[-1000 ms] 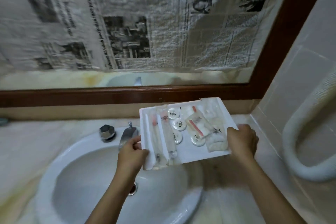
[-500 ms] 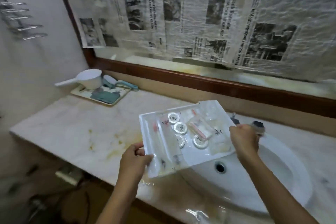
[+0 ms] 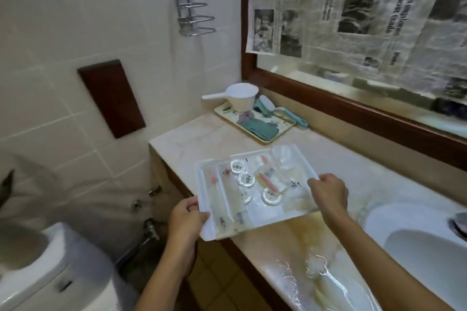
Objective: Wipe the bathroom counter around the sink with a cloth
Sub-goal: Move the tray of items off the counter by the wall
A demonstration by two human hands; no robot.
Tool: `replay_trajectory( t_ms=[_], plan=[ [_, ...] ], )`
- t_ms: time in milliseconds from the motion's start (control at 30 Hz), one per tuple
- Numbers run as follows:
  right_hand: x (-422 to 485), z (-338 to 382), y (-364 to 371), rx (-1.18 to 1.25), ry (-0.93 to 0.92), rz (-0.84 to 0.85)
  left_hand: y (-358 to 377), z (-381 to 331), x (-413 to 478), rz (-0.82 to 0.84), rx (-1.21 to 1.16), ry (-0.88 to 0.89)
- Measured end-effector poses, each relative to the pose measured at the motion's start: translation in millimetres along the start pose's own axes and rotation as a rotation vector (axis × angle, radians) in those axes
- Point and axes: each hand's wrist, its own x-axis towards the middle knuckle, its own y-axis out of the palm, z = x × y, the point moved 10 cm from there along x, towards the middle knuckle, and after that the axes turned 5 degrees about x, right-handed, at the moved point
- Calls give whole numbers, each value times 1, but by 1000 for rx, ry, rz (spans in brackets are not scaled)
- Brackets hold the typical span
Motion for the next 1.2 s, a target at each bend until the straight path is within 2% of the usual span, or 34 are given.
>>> replay_trajectory(
  t_ms=[233,500,800,1000,1200],
  plan=[
    [41,53,141,33,-47,275,-42,1,93,-161,32,-96],
    [76,91,267,-59,-60,444,-75,19,182,-238,61,-241],
    [119,123,377,-236,29,436,-89,25,285,-237,56,-271],
    [148,141,411,-183,63,406,-78,15,325,-172,58,-237],
    [165,153,435,-108,75,417,-75,6,347,-194,66,-216]
  ],
)
